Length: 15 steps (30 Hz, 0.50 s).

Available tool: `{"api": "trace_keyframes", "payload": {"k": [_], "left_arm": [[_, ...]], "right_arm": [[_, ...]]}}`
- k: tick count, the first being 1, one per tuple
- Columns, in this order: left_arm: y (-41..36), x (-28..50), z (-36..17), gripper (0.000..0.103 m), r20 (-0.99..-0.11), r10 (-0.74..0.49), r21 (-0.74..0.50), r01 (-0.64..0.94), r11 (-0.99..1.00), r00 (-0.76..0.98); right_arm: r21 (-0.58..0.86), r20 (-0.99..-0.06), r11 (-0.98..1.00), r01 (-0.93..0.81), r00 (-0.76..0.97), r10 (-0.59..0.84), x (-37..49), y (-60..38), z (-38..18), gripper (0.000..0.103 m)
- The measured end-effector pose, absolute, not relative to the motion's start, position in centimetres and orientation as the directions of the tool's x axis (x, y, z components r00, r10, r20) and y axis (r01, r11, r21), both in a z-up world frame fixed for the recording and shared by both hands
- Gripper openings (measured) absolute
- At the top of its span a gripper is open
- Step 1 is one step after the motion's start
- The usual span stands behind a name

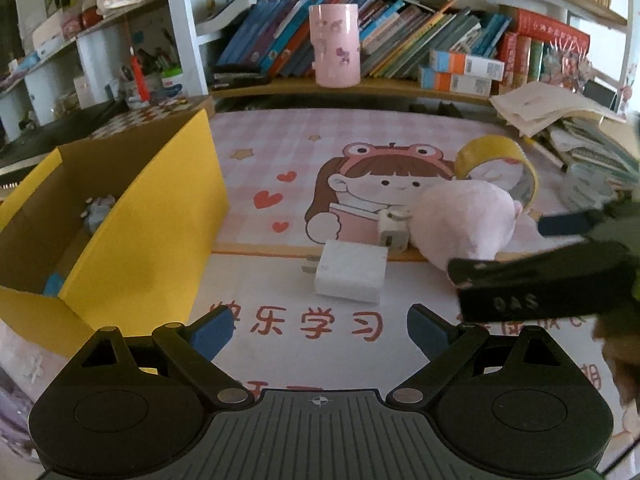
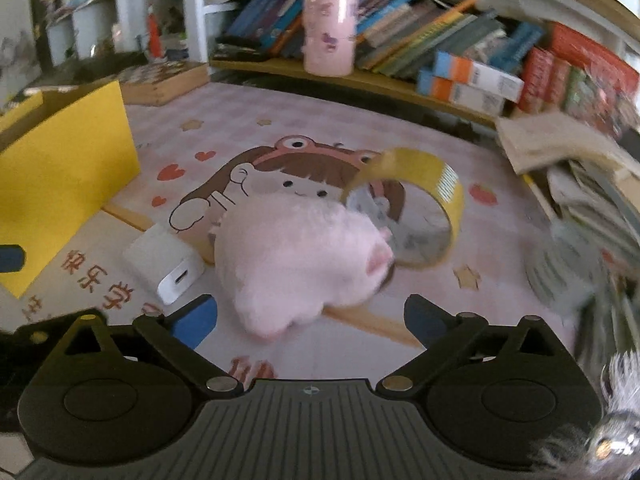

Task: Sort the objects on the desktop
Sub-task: 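Grasp the white charger with the left tool while the right tool grasps the pink plush pig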

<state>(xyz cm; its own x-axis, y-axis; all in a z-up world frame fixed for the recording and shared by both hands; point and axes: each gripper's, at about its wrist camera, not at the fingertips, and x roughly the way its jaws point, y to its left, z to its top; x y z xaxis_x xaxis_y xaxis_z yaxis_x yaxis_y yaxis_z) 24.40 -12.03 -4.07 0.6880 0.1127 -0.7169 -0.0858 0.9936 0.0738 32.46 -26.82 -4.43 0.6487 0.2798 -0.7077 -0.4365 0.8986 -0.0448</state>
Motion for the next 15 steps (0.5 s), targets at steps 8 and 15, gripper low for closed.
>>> {"api": "trace_keyframes", "payload": {"k": [8,15], "left_arm": [[-12.1,24.9,-4.2,0.096,-0.732,0.130,0.089,-0.095,0.991,0.669],[-12.3,25.1,-4.3,0.096,-0.734,0.135,0.095,-0.096,0.991,0.665]], "right_arm": [[-0.096,-0.716,0.862,-0.498,0.636,0.287,35.8,-25.2,-6.1,0.101],[-0.064,-0.683,0.878,-0.475,0.662,0.308,37.2,-25.4,-6.7,0.097]]}}
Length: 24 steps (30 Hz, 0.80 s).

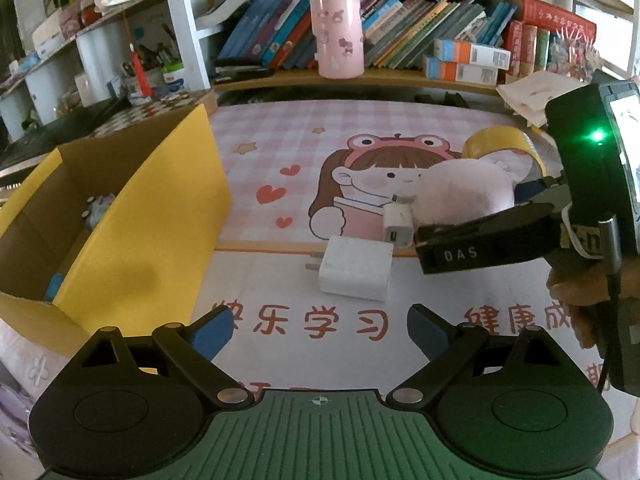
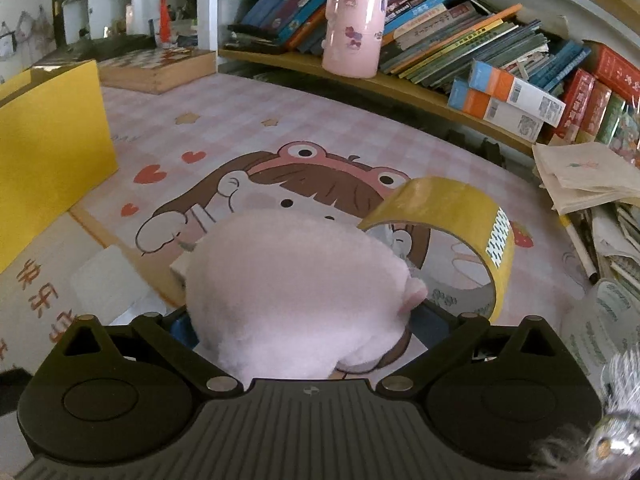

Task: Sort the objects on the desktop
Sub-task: 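Grasp the white charger with the left tool while the right tool grasps the pink plush pig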

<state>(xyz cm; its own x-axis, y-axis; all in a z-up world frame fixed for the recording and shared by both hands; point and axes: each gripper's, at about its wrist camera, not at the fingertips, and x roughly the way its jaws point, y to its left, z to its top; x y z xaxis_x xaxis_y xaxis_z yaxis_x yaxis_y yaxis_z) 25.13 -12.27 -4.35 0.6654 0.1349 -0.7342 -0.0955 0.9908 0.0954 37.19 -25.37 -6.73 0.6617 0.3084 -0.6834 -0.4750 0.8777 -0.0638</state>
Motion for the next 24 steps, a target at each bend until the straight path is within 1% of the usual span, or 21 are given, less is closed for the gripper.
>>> {"api": "trace_keyframes", "payload": {"k": [3,6,10,14,17,20,24], "left_arm": [[-12.2,25.4,-4.5,0.096,-0.736,0.138,0.100,-0.095,0.990,0.663],[-12.2,25.9,-4.6,0.096,-0.736,0.137,0.104,-0.089,0.991,0.663],[-12.5,27.0,-5.0,0.096,-0.736,0.134,0.114,-0.073,0.991,0.664],[-13.1,28.4,-5.7,0.096,-0.737,0.100,0.102,-0.036,0.994,0.668],[-13.6,29.8,-6.5,0.096,-0.732,0.098,0.120,-0.014,0.993,0.674],[-13.3,31.2,-7.2,0.095,-0.748,0.081,0.095,-0.014,0.995,0.659],[-12.8,32.3,-8.0,0.092,-0.759,0.077,0.095,-0.008,0.995,0.647]], "right_arm": [[-0.039,-0.664,0.881,-0.472,0.671,0.330,36.9,-26.0,-6.5,0.089],[-0.027,-0.647,0.889,-0.457,0.686,0.333,36.1,-26.9,-6.1,0.085],[0.029,-0.615,0.917,-0.399,0.716,0.331,34.4,-28.9,-4.9,0.085],[0.096,-0.617,0.931,-0.353,0.712,0.334,32.6,-30.9,-4.2,0.086],[0.110,-0.628,0.937,-0.332,0.707,0.324,31.5,-31.6,-4.1,0.086],[0.117,-0.641,0.939,-0.325,0.697,0.321,30.8,-31.9,-4.0,0.087],[0.100,-0.647,0.940,-0.325,0.697,0.310,30.0,-32.3,-4.0,0.087]]}}
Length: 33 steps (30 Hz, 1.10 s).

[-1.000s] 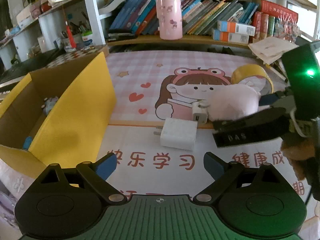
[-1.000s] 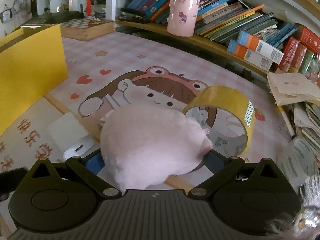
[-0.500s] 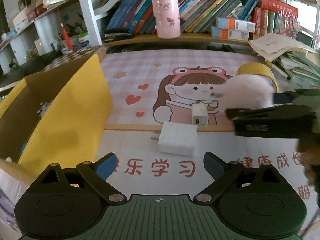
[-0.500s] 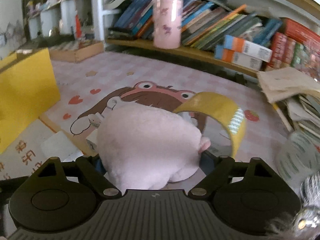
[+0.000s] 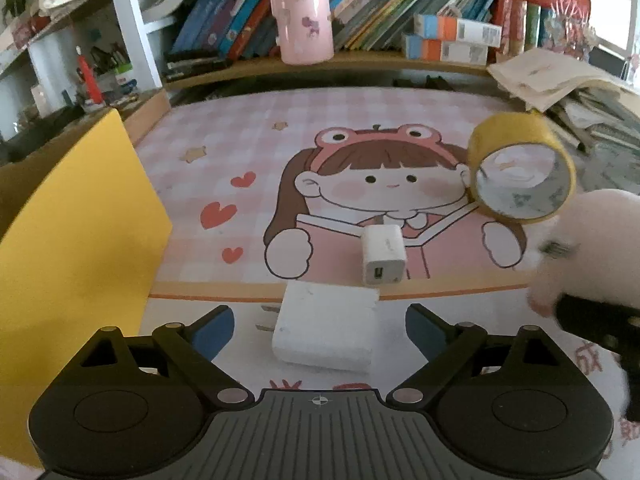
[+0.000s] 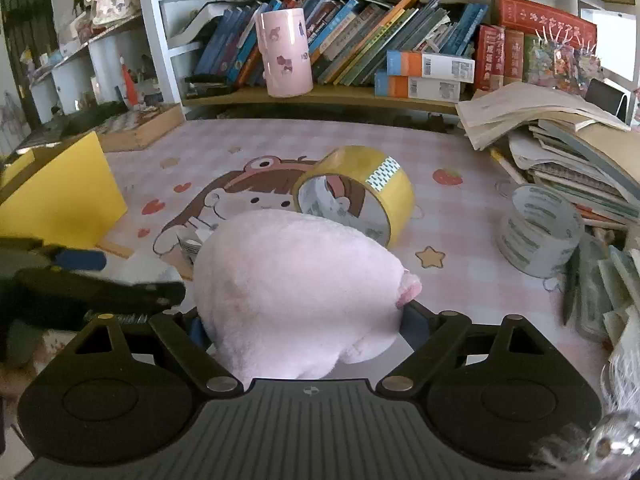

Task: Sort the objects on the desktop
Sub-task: 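Grasp the white charger with the left tool while the right tool grasps the pink plush pig, then lift and carry the charger and plush pig with both tools over the yellow box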

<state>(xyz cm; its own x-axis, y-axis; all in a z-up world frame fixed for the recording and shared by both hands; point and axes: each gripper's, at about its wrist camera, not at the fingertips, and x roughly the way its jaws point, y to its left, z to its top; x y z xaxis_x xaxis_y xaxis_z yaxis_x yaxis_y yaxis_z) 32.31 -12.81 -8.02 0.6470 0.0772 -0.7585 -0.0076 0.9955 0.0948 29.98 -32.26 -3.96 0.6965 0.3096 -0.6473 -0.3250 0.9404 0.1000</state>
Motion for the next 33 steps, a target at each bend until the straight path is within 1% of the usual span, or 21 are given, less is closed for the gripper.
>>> {"api": "trace_keyframes", "payload": {"k": [2,3,6,7,11,14,18,26,33], "left_arm": [[-12.6,32.6,-8.4,0.082,-0.769,0.068,0.089,0.000,0.996,0.636],[-12.5,32.7,-8.6,0.082,-0.773,0.063,0.083,0.001,0.997,0.632],[-11.9,32.6,-8.6,0.074,-0.773,0.030,0.033,-0.007,0.999,0.633],[-11.9,32.5,-8.6,0.067,-0.773,0.024,0.026,-0.007,1.000,0.634],[-11.7,32.0,-8.4,0.067,-0.771,0.004,0.010,0.007,1.000,0.637],[-11.1,30.8,-7.7,0.066,-0.757,-0.012,-0.040,-0.028,0.999,0.653],[-10.6,28.5,-5.9,0.066,-0.726,-0.050,-0.100,-0.034,0.994,0.686],[-9.7,24.2,-2.2,0.066,-0.656,-0.081,-0.155,-0.029,0.988,0.750],[-8.4,20.4,-0.4,0.066,-0.617,-0.110,-0.195,-0.016,0.981,0.779]], "right_arm": [[0.097,-0.648,0.943,-0.319,0.699,0.303,29.7,-32.5,-3.9,0.087],[0.098,-0.649,0.945,-0.313,0.700,0.300,29.6,-32.6,-3.9,0.087],[0.103,-0.650,0.949,-0.299,0.702,0.292,29.2,-32.8,-3.9,0.087],[0.104,-0.650,0.949,-0.296,0.702,0.290,29.1,-32.8,-3.9,0.087],[0.101,-0.648,0.949,-0.299,0.704,0.291,28.7,-32.7,-3.8,0.087],[0.098,-0.646,0.948,-0.304,0.705,0.293,28.2,-32.5,-3.6,0.087],[0.112,-0.648,0.947,-0.300,0.701,0.298,27.5,-32.2,-3.2,0.087],[0.105,-0.621,0.946,-0.307,0.723,0.303,24.9,-30.8,-1.6,0.087],[0.137,-0.604,0.945,-0.298,0.731,0.318,22.1,-29.4,-0.5,0.087]]}}
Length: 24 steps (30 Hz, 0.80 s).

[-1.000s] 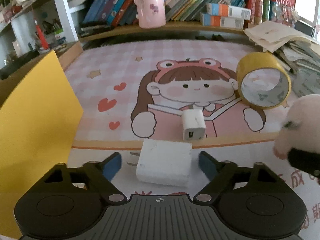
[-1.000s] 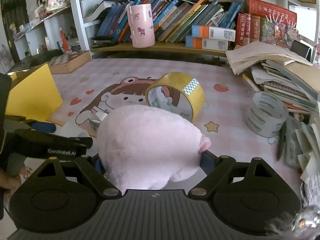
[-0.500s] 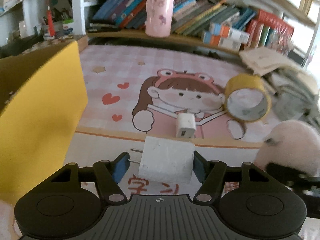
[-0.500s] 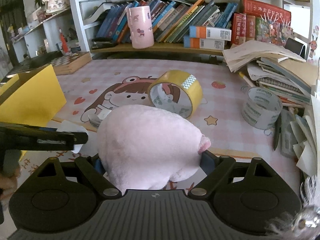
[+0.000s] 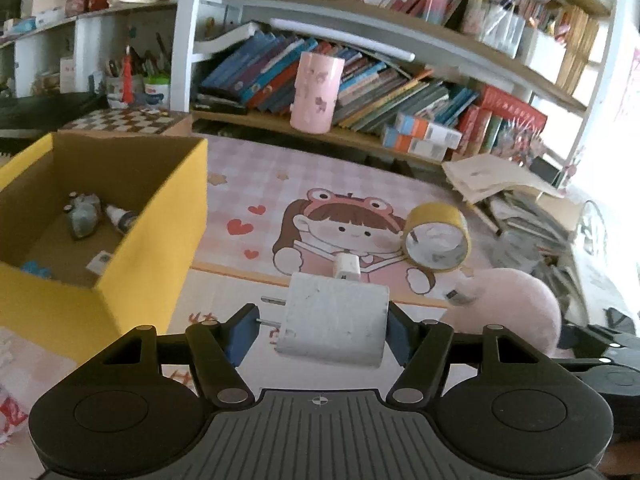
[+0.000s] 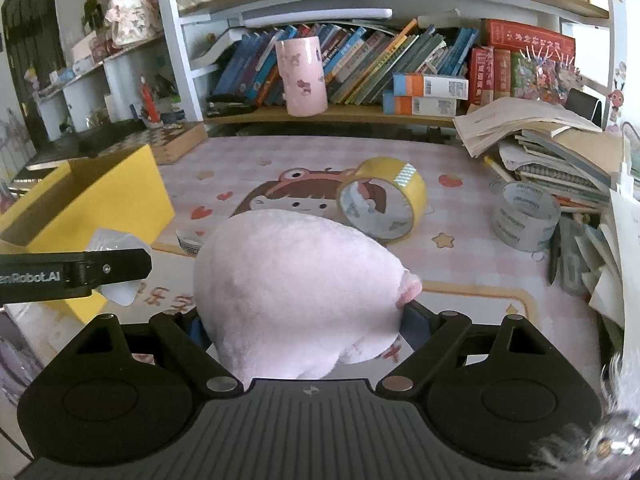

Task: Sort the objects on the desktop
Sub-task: 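Lift and carry the charger and plush pig with both tools over the yellow box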

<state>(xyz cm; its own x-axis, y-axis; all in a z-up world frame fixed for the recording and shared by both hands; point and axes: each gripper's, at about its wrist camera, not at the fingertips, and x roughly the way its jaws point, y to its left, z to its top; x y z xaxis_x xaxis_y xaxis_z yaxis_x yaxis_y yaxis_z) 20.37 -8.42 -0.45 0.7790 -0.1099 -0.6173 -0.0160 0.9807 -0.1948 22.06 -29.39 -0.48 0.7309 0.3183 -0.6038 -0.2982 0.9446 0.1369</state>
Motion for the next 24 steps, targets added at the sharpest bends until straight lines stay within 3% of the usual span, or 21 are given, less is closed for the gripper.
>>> {"api": "trace_keyframes", "payload": {"k": [24], "left_arm": [[-0.2,6.3,-1.2,0.066,-0.628,-0.129,-0.233,-0.027,0.972,0.768]], "right_arm": [[0.091,-0.613,0.947,-0.309,0.732,0.298,8.3,-21.3,-0.1,0.087]]}}
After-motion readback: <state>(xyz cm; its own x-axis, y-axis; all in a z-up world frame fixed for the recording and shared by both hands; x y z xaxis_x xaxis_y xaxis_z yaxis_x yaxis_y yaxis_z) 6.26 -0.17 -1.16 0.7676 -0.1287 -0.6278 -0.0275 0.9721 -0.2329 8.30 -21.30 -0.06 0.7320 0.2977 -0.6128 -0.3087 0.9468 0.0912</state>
